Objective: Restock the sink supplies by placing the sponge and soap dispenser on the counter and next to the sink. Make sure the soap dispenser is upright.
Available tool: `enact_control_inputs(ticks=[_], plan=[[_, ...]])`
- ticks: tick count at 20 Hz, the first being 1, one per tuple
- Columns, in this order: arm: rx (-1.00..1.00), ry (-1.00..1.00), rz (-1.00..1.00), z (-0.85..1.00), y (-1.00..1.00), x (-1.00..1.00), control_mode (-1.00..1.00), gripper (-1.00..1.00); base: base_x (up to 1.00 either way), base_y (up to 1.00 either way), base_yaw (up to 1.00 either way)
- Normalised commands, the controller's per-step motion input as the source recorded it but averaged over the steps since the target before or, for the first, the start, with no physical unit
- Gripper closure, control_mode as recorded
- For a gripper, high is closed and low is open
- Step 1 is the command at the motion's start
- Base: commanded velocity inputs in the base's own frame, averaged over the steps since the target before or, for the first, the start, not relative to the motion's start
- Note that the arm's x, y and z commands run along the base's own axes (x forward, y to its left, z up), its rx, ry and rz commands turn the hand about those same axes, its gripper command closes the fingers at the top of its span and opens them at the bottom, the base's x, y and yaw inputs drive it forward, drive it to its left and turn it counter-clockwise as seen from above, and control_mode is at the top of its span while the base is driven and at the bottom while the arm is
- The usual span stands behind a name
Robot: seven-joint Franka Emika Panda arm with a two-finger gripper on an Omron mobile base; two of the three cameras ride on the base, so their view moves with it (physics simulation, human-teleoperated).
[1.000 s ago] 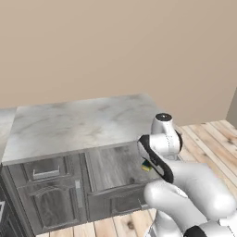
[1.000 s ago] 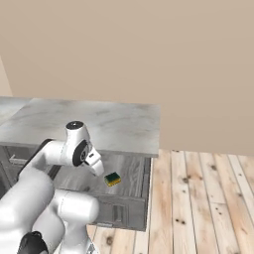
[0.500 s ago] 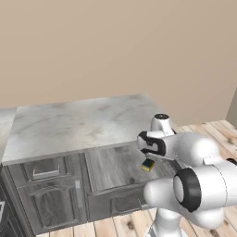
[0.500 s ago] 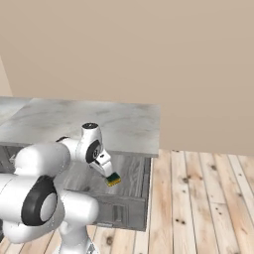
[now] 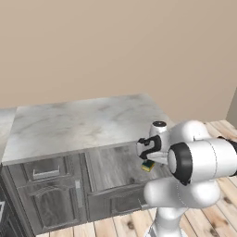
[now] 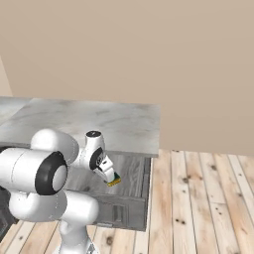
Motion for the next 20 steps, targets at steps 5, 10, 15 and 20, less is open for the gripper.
enact_control_inputs(ticks=[5,10,15,20], plan=[[0.01,-0.08,-0.04,-0.12,-0.01,0.13,-1.00,-1.00,0.00,0.00,0.00],[0.02,-0.03,-0.05,-0.11,-0.03,0.28,-1.00,-1.00,0.00,0.00,0.00],[0.00,0.00,-0.01,-0.21,0.00,0.34,-1.00,-1.00,0.00,0.00,0.00],[0.00,0.00,0.00,-0.13,0.00,0.29,-1.00,-1.00,0.00,0.00,0.00]])
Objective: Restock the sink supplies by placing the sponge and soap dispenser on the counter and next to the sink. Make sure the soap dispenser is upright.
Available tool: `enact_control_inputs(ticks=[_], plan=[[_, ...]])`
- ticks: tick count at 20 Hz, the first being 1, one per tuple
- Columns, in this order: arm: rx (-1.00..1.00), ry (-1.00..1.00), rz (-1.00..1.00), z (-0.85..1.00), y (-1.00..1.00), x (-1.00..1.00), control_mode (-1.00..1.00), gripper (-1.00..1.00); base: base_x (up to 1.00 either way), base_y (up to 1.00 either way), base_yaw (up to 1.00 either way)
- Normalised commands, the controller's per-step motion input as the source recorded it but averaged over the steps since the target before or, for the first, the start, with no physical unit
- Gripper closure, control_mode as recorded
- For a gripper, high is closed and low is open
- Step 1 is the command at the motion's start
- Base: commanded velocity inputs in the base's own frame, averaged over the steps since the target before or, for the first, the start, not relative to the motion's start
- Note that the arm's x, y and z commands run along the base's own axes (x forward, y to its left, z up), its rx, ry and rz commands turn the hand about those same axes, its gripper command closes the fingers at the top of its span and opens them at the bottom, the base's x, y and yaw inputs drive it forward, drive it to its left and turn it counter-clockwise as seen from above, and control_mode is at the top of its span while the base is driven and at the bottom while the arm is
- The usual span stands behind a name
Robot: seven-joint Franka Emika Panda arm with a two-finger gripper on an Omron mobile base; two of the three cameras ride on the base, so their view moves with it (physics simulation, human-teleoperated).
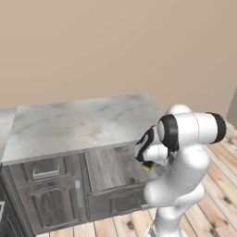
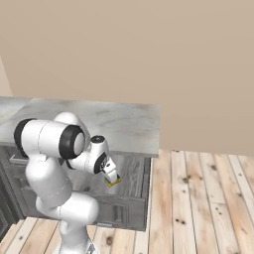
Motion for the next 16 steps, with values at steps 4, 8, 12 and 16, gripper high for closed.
enact_control_inputs(ticks=[4,8,12,16], plan=[[0.00,0.00,0.00,-0.13,-0.08,0.15,-1.00,-1.00,0.00,0.00,0.00],[0.00,0.01,0.00,-0.17,-0.12,0.10,-1.00,-1.00,0.00,0.00,0.00],[0.00,0.02,0.00,-0.20,-0.09,0.14,-1.00,-1.00,0.00,0.00,0.00],[0.00,0.01,0.00,-0.12,-0.03,0.21,-1.00,-1.00,0.00,0.00,0.00]])
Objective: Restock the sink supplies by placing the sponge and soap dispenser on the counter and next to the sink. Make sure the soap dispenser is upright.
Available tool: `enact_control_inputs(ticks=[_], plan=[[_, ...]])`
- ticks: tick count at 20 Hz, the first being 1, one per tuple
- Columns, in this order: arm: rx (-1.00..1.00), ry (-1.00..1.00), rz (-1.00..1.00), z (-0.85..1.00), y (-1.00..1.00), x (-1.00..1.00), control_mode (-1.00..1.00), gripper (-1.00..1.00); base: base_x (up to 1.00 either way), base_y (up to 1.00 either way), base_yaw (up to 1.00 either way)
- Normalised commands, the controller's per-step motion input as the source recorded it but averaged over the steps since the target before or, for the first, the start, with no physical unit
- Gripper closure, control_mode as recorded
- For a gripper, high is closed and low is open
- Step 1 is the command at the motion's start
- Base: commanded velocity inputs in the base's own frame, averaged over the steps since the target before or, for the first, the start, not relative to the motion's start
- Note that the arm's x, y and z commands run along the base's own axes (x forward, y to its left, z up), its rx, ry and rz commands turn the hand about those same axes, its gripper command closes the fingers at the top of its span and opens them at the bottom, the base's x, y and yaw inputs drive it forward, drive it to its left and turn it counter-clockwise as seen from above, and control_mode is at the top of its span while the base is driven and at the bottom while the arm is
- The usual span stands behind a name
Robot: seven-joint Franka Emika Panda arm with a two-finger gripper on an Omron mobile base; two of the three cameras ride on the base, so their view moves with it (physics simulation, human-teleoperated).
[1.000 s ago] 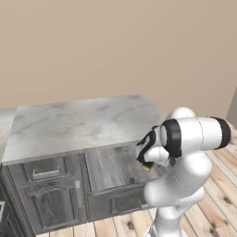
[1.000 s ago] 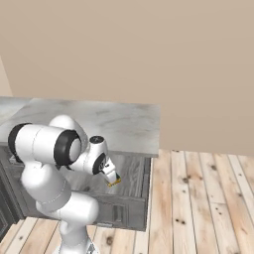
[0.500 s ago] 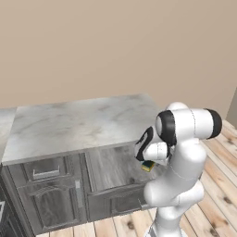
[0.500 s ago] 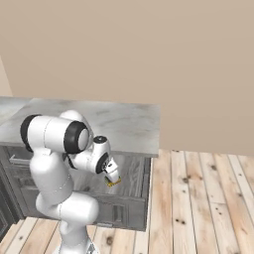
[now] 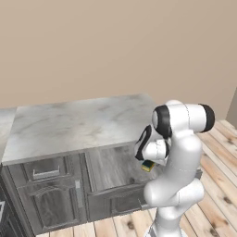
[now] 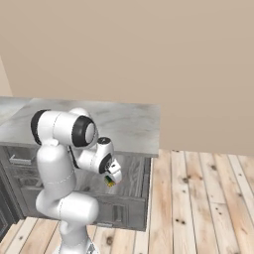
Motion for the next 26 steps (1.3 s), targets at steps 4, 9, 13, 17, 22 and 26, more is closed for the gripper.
enact_control_inputs(ticks=[4,9,13,17,22,26], plan=[[0.00,0.00,0.00,-0.13,0.00,0.20,-1.00,-1.00,0.00,0.00,0.00],[0.00,0.01,0.00,-0.16,0.00,0.04,-1.00,-1.00,0.00,0.00,0.00],[0.00,0.01,0.00,-0.25,0.00,0.00,-1.00,-1.00,0.00,0.00,0.00],[0.00,0.02,0.00,-0.19,0.00,0.00,-1.00,-1.00,0.00,0.00,0.00],[0.00,0.01,0.00,-0.13,0.00,0.01,-1.00,-1.00,0.00,0.00,0.00],[0.00,0.00,0.00,-0.01,0.00,0.05,-1.00,-1.00,0.00,0.00,0.00]])
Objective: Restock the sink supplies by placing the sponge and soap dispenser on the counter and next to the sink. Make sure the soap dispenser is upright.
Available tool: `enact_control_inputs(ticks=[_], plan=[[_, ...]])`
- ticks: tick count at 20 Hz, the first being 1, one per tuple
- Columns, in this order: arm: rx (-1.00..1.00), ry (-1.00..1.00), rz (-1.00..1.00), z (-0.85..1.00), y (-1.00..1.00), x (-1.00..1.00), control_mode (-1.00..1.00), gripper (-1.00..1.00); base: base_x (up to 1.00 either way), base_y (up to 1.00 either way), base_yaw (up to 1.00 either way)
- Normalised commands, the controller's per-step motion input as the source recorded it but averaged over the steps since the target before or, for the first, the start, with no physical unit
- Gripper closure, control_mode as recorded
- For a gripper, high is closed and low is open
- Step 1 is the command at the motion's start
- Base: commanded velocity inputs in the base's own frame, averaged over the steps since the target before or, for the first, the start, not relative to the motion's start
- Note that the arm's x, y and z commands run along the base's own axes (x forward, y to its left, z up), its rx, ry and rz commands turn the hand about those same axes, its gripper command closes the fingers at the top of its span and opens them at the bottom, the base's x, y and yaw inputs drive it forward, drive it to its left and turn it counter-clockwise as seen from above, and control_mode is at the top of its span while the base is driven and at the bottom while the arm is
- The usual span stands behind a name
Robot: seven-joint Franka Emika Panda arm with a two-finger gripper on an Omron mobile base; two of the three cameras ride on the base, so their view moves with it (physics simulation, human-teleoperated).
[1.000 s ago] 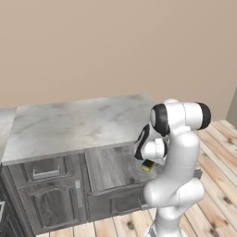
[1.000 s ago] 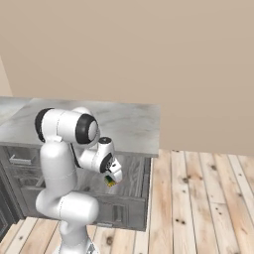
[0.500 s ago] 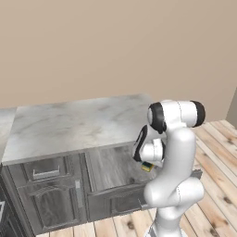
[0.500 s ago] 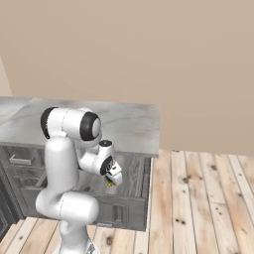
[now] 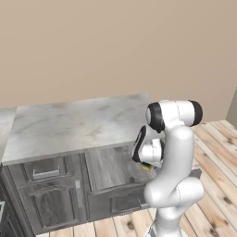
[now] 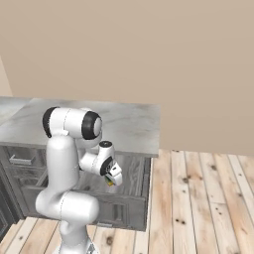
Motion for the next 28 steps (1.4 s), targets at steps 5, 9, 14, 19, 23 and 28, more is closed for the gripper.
enact_control_inputs(ticks=[5,9,14,19,23,28], plan=[[0.01,0.00,0.00,0.00,0.00,0.10,-1.00,-1.00,0.00,0.00,0.00],[0.02,0.00,0.00,0.00,0.00,0.04,-1.00,-1.00,0.00,0.00,0.00],[0.00,0.00,0.00,-0.04,0.00,0.12,-1.00,-1.00,0.00,0.00,0.00],[0.00,0.09,0.00,-0.39,0.00,0.28,-1.00,-1.00,0.00,0.00,0.00],[0.00,0.12,0.00,-0.52,0.00,0.26,-1.00,-1.00,0.00,0.00,0.00],[0.00,0.02,0.00,-0.27,0.00,-0.07,-1.00,1.00,0.00,0.00,0.00]])
